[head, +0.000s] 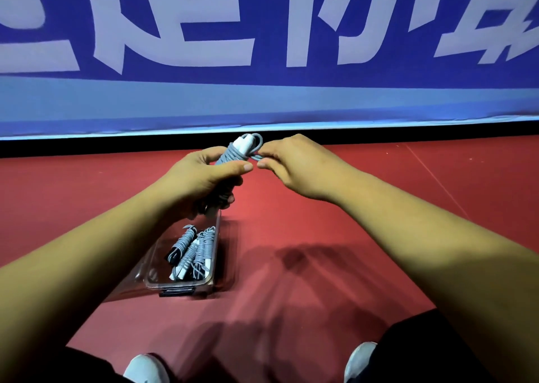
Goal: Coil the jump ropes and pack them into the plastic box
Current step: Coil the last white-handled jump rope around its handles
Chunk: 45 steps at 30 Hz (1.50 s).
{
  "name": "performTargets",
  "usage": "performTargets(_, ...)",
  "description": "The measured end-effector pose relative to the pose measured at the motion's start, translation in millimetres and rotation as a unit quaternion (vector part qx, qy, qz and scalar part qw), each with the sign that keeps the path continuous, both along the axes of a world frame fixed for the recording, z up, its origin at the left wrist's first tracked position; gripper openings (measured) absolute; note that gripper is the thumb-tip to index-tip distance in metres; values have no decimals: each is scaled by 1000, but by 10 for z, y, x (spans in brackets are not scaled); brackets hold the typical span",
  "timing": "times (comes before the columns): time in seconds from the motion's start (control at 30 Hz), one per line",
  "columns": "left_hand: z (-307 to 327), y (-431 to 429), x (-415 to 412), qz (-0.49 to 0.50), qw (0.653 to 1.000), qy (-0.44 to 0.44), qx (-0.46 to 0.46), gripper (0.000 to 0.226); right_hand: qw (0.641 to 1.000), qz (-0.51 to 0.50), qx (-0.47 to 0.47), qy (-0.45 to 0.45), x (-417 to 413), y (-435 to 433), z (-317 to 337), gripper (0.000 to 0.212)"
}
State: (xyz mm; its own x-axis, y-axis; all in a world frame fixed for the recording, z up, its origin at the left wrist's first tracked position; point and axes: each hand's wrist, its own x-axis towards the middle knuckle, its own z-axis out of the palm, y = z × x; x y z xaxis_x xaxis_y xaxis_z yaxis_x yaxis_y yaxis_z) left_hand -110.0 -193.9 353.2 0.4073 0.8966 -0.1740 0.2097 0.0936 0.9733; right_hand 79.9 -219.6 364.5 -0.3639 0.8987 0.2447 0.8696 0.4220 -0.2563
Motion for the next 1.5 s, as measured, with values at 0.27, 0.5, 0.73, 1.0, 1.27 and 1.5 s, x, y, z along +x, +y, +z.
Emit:
performTargets(0.27, -56, 70, -18, -63, 982, 161, -75, 21, 981, 41, 113, -152, -142, -144, -59, 27)
performTargets(0.5, -146, 126, -172, -232, 820, 449, 269, 54, 980, 112, -76, -148, -213, -172, -91, 31)
performTargets(0.73, -205, 83, -110, -206, 660, 550, 468, 39, 971, 52, -228, 58, -128, -104, -106, 31)
performTargets(1.0, -160, 89, -88, -94, 607, 430, 661, 28, 814, 47, -363, 451, 108, -18, -69, 41)
performTargets(1.27, -141, -59, -72, -109, 881, 219, 405, 31, 922, 16, -222, 315, 101, 24, -86, 37)
performTargets(1.5, -114, -168, 68, -75, 984, -73, 142, 19, 920, -45, -196, 336, 45, 28, -82, 37)
